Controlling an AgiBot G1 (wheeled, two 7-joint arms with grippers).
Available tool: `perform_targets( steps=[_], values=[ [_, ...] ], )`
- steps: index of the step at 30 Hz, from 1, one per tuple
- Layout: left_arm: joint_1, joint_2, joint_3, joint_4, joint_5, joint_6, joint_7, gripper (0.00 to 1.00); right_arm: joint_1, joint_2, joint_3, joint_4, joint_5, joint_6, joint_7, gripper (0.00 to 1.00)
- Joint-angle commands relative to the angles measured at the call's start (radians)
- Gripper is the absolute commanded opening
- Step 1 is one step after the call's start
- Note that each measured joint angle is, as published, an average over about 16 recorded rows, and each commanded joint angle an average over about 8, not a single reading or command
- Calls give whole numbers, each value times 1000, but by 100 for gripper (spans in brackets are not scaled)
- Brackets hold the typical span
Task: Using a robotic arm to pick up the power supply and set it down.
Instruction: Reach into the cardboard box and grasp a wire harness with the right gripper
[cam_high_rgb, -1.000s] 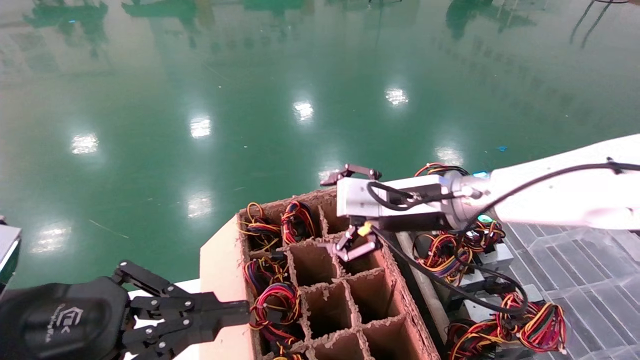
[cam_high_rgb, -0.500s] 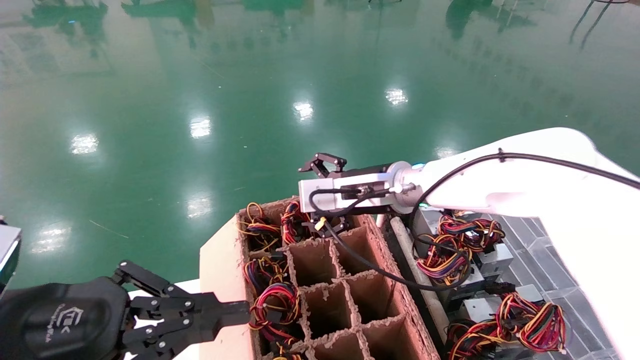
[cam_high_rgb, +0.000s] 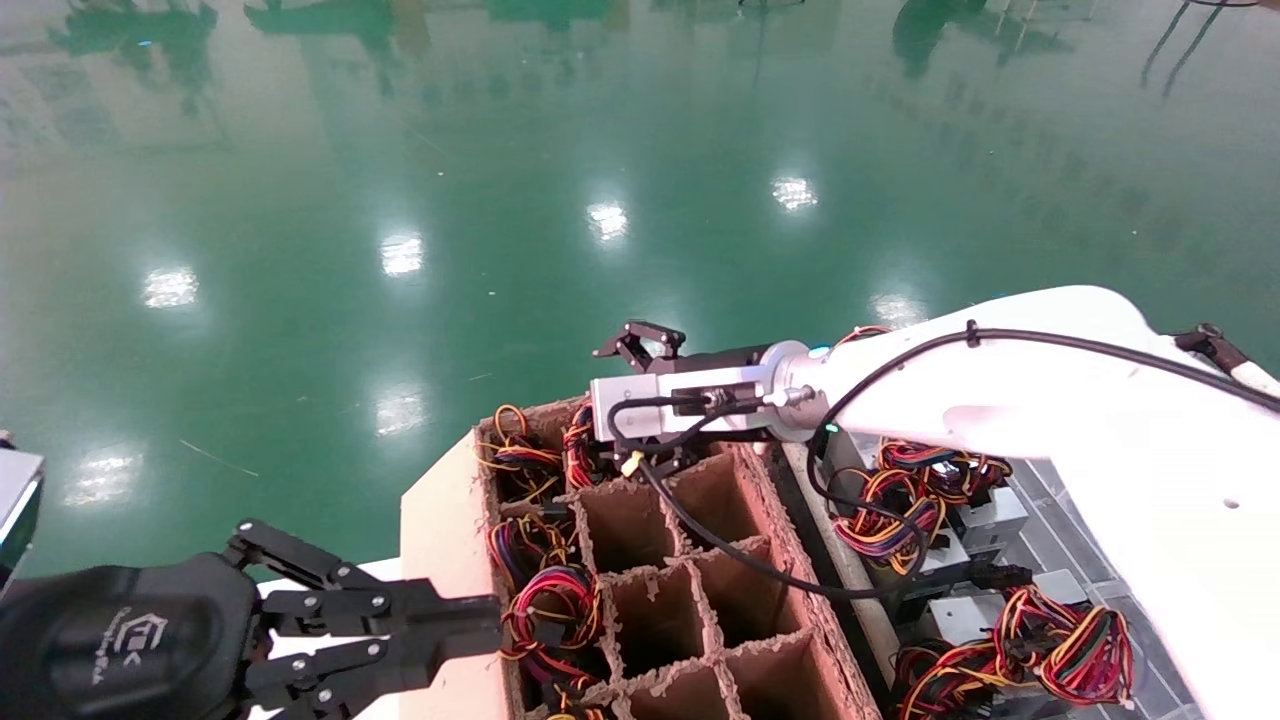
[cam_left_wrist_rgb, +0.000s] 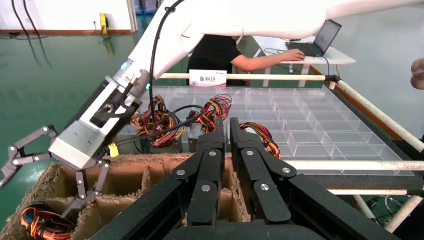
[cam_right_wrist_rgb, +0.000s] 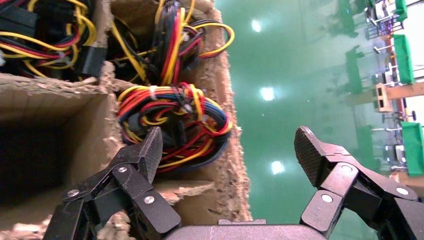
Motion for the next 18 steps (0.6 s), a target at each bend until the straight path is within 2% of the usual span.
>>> perform_targets(
  steps=[1,18],
  values=[
    [0,0,0,0,0,0,0,100,-4,-1,-19,2,16,9,0,0],
    [0,-1,1,0,-1,-1,1,100,-8,-1,-210,30,123,124,29,0]
  ],
)
